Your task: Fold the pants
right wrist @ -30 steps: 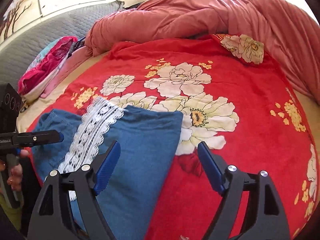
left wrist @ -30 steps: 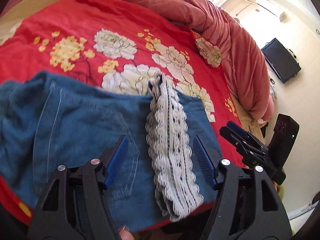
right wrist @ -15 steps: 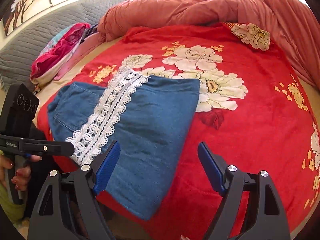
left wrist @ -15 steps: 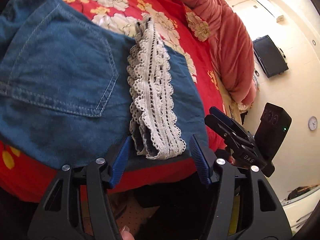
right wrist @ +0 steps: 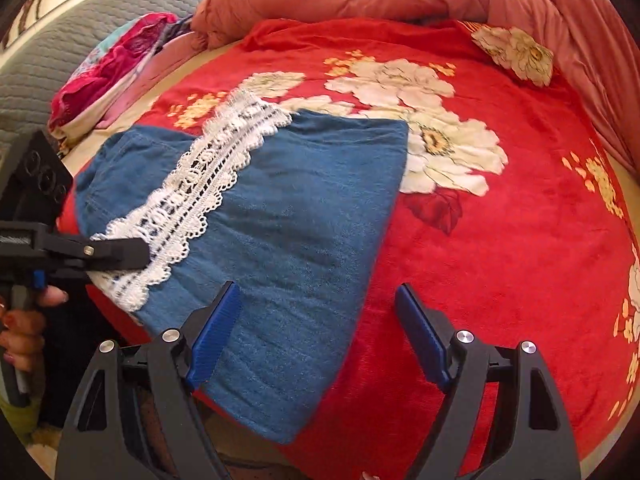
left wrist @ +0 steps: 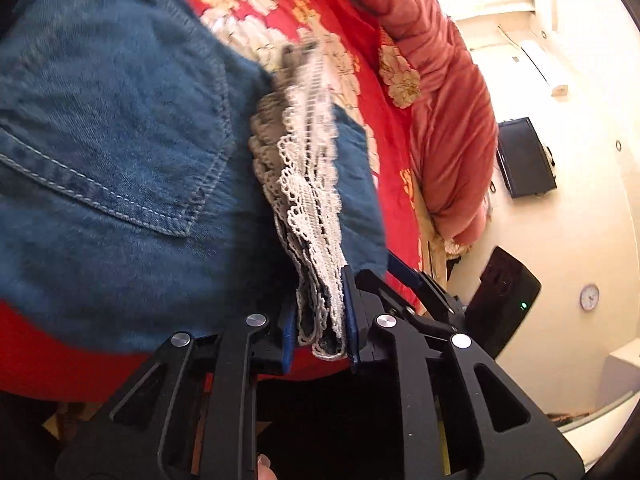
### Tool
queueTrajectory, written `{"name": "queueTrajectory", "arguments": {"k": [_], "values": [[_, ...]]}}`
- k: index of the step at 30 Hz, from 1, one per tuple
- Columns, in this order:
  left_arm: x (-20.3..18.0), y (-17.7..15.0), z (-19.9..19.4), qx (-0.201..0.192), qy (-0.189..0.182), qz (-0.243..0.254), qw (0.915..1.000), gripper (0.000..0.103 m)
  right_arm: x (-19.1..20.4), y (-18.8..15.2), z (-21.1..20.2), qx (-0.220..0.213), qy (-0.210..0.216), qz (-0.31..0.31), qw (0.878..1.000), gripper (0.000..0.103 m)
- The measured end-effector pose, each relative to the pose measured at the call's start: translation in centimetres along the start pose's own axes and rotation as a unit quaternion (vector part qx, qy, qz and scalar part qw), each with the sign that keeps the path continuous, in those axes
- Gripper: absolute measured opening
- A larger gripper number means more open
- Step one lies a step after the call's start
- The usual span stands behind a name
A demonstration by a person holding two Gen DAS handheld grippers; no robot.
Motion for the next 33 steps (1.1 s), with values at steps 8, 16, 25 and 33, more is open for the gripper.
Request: {"name": "queueTrajectory", "arguments": {"k": [8,16,25,33], "values": [[-0.1,0.0,0.0,-0.006,0.136,0.066,0.9885,0.015,0.7,-0.2,1.3,0.026,-0.011,-0.023,0.999,0.079],[-0.5,0.0,-1.4,-0.031,0.176,0.107,0.9781,0.044,0.6,0.4,-0.7,-0.03,0.0,-0.015,0.999,0.079],[-1.3,0.6,-3.4,-0.073,0.249,0.158,0.9528,0.056,3.3,0.8,-1.4,-0.055,0.029,-0.074,0.995,0.078],[-1.1,0.4,-2.2,-0.065,0.269,0.182,0.9435,0.068,3.9,-0.1,2.7,0.03,0.005,-0.084,0.996,0.079]]}}
Point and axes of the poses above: each gripper's, at about its wrist camera, not at the fingertips, and z roughly the way its jaws point, x to its left, y to its top, the point moved 3 cm from there along z, roughly the way its jaws point, and after that the axes turned 4 degrees about y, right-handed, at the moved point
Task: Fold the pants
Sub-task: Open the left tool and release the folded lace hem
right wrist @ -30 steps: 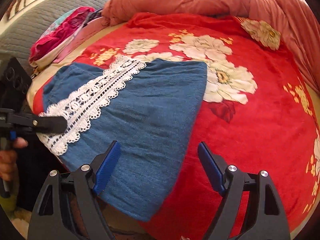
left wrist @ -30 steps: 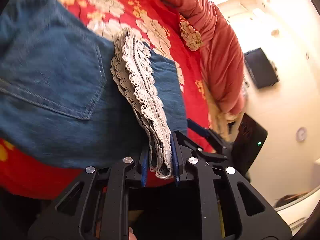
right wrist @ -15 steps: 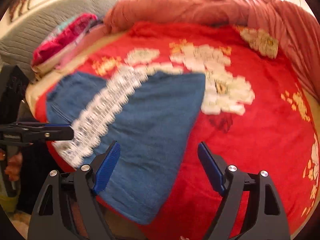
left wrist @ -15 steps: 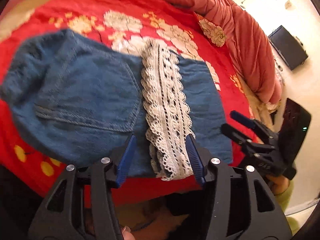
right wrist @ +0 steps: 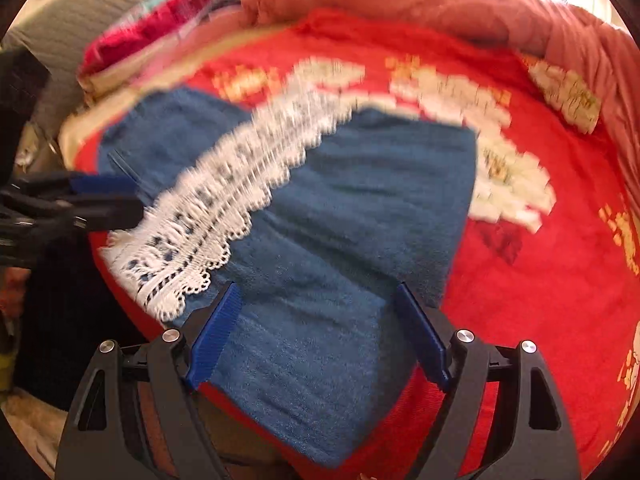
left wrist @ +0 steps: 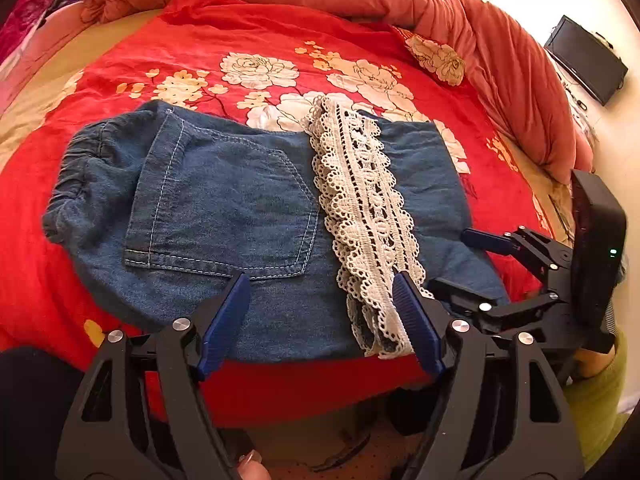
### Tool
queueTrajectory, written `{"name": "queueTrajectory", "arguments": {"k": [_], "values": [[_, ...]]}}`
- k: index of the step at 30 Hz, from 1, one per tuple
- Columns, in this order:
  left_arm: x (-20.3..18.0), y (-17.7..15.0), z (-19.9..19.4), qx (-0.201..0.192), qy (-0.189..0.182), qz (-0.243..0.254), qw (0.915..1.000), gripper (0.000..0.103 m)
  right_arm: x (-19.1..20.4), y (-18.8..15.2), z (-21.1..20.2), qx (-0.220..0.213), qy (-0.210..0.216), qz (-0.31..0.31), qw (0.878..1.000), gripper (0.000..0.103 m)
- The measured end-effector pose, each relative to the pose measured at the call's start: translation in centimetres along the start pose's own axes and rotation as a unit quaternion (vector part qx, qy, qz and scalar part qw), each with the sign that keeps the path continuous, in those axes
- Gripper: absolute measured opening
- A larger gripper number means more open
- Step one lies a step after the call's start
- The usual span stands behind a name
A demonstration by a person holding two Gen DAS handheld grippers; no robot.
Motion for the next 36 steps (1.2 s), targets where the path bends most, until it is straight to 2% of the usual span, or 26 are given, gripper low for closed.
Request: {"name": "queueTrajectory", "arguments": {"k": [5,8,10,15,17,20,23,28,32,36], "values": [[-0.1,0.0,-0.5,-0.007,0.005,0.008,0.9999,0.079,0.1,0.0,0.1,-0.003,0.001,0.002,1.0,0.08],[0.2,0.2,-1.4,-0.017,0.005,0.004,0.9998,0.093,-0.2,0.2,-0.8,-0.029,0.018,0.015,0.999,0.086],[0.5,0.4,-2.1,-0.025,0.011,0.002,0.9996,0.093,-0.9,0.5,-1.7,-0.055,0.038,0.04,0.997,0.09],[2.3,0.6,-3.7,-0.042,0.014,-0.016,0.9989,0.093,-3.6,0.5,-3.4,-0.104,0.059,0.111,0.987,0.09],[3.0,0.7,-4.2,-0.048,0.019,-0.021,0.9985,0.093,-4.3,0.5,-3.7,-0.118,0.056,0.131,0.983,0.095],[4.4,0.8,-5.0,-0.055,0.022,-0.035,0.9976,0.093,-5.2,0.7,-4.5,-0.142,0.048,0.149,0.977,0.096],[6.0,0.9,-6.1,-0.068,0.03,-0.045,0.9962,0.093,-5.3,0.9,-5.1,-0.161,0.048,0.15,0.974,0.098],[8.8,1.2,-6.9,-0.081,0.053,-0.071,0.9928,0.093,-4.3,1.5,-5.1,-0.168,0.035,0.127,0.977,0.098],[10.1,1.5,-6.6,-0.079,0.047,-0.083,0.9922,0.093,-3.4,2.3,-5.0,-0.173,0.028,0.111,0.978,0.098],[11.2,1.6,-5.3,-0.065,0.05,-0.1,0.9916,0.093,-2.7,3.3,-4.9,-0.174,0.046,0.105,0.978,0.098]]}}
Point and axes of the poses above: each gripper's, at about its wrist camera, not at the fingertips, and z roughly the way its jaws point, x to its left, y to its top, the point moved 3 cm from there along z, roughly the way its jaws point, and after that the axes turned 4 degrees about y, right-handed, at the moved point
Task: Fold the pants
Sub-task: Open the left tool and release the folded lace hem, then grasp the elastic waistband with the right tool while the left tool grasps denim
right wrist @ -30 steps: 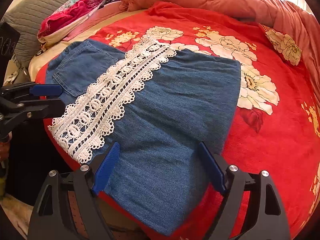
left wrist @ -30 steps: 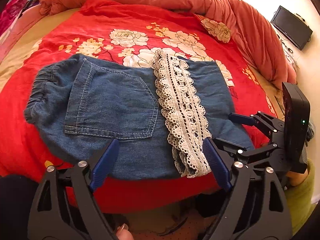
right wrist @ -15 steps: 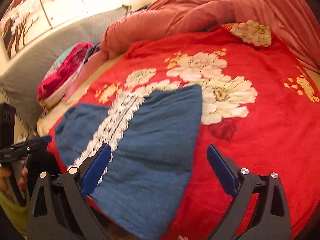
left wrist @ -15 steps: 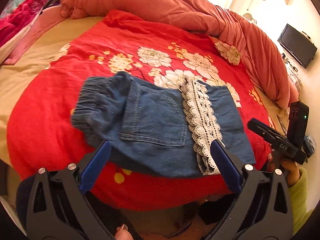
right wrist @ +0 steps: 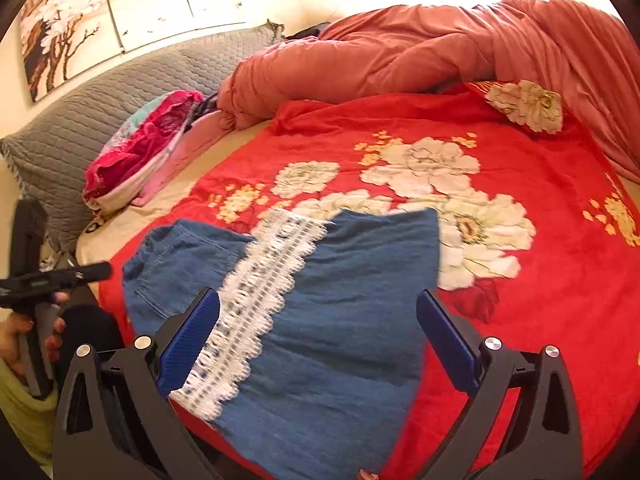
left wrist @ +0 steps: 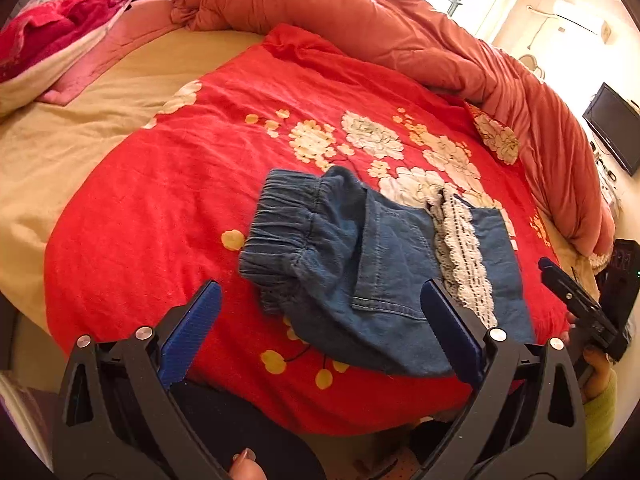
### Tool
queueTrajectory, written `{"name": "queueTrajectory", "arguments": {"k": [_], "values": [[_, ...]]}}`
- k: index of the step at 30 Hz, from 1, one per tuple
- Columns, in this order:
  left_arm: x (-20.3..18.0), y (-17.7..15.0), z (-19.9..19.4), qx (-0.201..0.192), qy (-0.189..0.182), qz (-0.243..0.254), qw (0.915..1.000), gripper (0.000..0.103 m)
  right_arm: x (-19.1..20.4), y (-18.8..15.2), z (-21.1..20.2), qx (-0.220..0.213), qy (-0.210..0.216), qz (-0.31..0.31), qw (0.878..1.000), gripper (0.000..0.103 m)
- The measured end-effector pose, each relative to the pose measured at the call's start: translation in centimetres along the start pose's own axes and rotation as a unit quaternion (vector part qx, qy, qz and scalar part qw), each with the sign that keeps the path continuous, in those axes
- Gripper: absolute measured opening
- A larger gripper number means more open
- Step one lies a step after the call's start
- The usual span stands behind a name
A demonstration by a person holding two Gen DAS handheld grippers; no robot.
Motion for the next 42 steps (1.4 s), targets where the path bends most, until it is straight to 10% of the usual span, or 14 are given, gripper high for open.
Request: {"name": "queueTrajectory", "arguments": {"k": [13,35,42], "values": [[1.2,0.4,3.5,0.038,-0.008,-0.022,0.999,0.093,6.3,5.5,6.6,0.075,0.063,-0.08,0.992,0.098],[2.1,0.6,5.6,0.055,-0.048,-0.049,0.9961,0.069,17.3,5.6,22.8,0.31,0.199,-0.177,0.913,0.098],[2.2,0.6,5.5,0.054,-0.049,-0.057,0.9957,0.07,18.0,4.3,22.9,0.3,0.24,-0.192,0.903,0.046]]}}
Point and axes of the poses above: each gripper's, at about its wrist camera, not at the fingertips, and z roughly the way its jaws point, x to its left, y to its top, the point moved 3 cm from there along z, roughly the way its jaws point, and after that the axes turned 4 degrees about y, right-handed, at the moved point
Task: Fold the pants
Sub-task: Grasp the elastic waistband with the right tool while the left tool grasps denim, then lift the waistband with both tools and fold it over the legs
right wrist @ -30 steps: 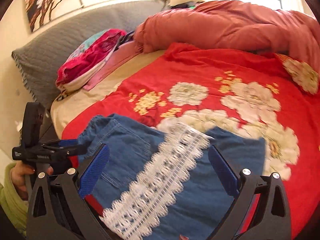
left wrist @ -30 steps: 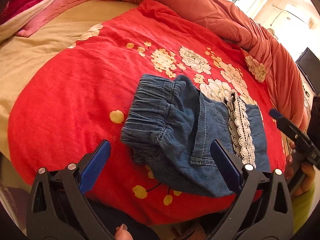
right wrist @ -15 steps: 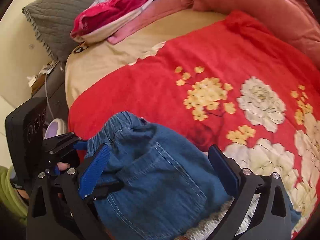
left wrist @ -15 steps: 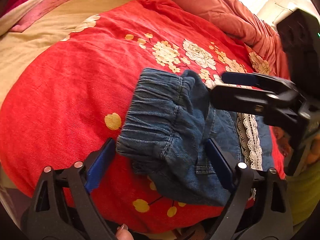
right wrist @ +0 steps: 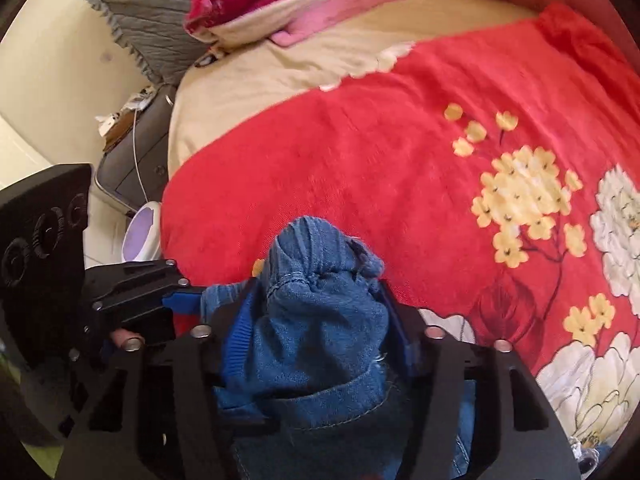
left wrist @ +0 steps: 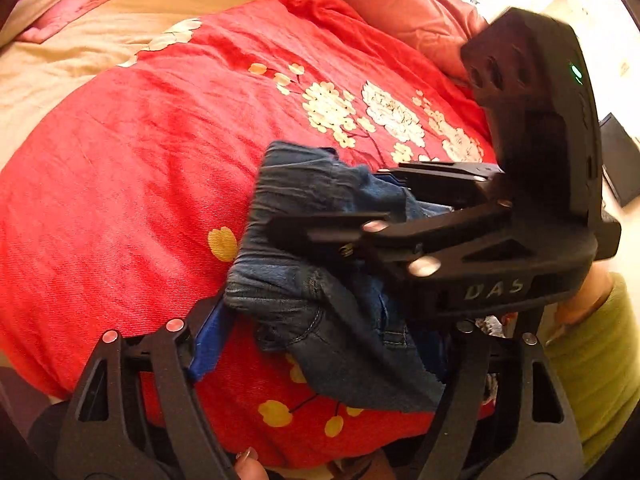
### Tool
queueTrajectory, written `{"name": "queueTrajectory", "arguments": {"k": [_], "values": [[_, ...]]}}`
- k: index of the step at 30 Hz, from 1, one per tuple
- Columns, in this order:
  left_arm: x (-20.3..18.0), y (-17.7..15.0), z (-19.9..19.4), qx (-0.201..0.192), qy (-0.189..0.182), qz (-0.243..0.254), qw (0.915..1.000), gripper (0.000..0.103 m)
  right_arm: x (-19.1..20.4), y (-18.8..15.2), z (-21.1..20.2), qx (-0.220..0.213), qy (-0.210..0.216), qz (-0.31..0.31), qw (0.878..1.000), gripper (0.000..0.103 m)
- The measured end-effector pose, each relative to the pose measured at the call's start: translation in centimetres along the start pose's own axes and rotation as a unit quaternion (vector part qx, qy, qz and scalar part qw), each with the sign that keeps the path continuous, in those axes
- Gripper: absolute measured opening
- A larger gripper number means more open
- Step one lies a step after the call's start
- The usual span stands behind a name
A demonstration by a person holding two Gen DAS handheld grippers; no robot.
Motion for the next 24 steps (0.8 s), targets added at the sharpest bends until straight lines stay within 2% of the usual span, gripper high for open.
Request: {"name": "queueTrajectory", "arguments": {"k": [3,6,9,11,16,18,24], "values": [[-0.1,0.0,-0.3,-0.007,-0.008,-0.002,0.9999,0.075,0.0,-0.3,-2.7,-0.044,0.016,0.01,0.999,0.039],[-0.4,-0.1,-0.8,-0.018,-0.016,-0.003,0.9997,0.082,0.3,-0.8,-5.2,-0.08,0.03,0.012,0.996,0.038],[-0.9,-0.3,-1.2,-0.024,-0.033,0.003,0.9992,0.083,0.6,-1.3,-7.1,-0.102,0.04,0.014,0.994,0.038],[-1.5,-0.4,-1.1,-0.016,-0.059,0.011,0.9981,0.081,0.8,-1.8,-8.4,-0.114,0.041,0.013,0.993,0.038],[-3.6,-1.6,-1.3,-0.001,-0.13,0.018,0.9913,0.064,0.9,-3.1,-10.7,-0.144,0.046,0.018,0.988,0.038],[-5.1,-2.3,-1.6,0.003,-0.15,0.029,0.9883,0.064,0.8,-4.4,-11.9,-0.158,0.047,0.019,0.986,0.038],[-8.7,-2.8,-2.0,0.001,-0.179,0.033,0.9833,0.064,-0.5,-8.1,-15.3,-0.197,0.044,0.041,0.979,0.038]]}}
Point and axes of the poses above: each gripper's, at about its wrist camera, not at the fingertips, and z roughly the way its jaws point, x to its left, y to its top, the point moved 3 cm from there along z, roughly the way its jaws point, and after that the axes turned 4 degrees about y, right-handed, at the moved point
